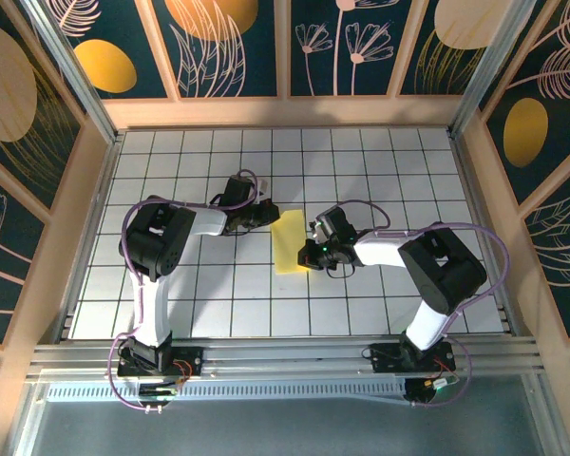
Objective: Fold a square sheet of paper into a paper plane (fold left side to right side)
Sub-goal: First fold the square sheet of paper in half at the center of the table, then fold the triangle a second time at the center of the table.
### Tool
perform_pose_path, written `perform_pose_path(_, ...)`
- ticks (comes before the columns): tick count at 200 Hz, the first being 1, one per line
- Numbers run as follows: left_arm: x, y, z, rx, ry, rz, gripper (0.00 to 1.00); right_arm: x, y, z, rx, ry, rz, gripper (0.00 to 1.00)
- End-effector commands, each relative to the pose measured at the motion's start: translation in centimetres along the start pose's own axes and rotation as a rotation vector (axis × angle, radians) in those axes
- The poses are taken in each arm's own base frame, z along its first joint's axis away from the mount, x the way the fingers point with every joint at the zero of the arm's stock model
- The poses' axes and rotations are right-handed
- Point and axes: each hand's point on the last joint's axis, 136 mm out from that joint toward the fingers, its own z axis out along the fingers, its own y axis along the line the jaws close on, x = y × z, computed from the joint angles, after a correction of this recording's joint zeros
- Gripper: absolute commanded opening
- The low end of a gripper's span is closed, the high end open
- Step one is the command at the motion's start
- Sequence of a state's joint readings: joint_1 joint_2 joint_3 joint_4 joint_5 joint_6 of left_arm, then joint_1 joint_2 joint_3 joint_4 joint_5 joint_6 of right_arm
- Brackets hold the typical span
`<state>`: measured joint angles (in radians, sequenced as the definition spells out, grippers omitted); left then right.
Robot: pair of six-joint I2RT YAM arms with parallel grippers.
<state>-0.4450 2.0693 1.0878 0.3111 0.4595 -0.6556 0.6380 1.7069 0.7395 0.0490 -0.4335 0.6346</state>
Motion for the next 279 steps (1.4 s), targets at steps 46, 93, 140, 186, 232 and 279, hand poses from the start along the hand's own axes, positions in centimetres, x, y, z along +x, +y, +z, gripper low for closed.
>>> perform_pose_path(46,-2.7,5.5,-0.2,-0.129,-0.077,-0.023,0.05,3.8,-6.4,0.5,0.246,0.101,0.076,0.0)
perform_pose_path(93,-2.9,4.4,-1.2,-0.112,-0.083,0.004,0.04,3.7,-6.0,0.4,0.233,0.095,0.074,0.0)
perform_pose_path(140,-0.9,1.0,-4.5,-0.053,-0.08,0.014,0.04,3.2,-5.2,0.2,0.197,0.065,0.095,0.0)
perform_pose_path(186,4.0,-2.1,-4.0,-0.023,0.046,-0.001,0.05,3.1,-4.6,0.3,0.178,0.056,0.102,0.0)
perform_pose_path(232,4.8,-1.4,-2.7,-0.048,0.087,-0.036,0.05,3.1,-4.4,0.4,0.172,0.056,0.097,0.0)
perform_pose_path(279,5.9,0.0,-2.0,-0.09,0.12,-0.042,0.05,2.7,-3.5,0.2,0.138,0.046,0.086,0.01)
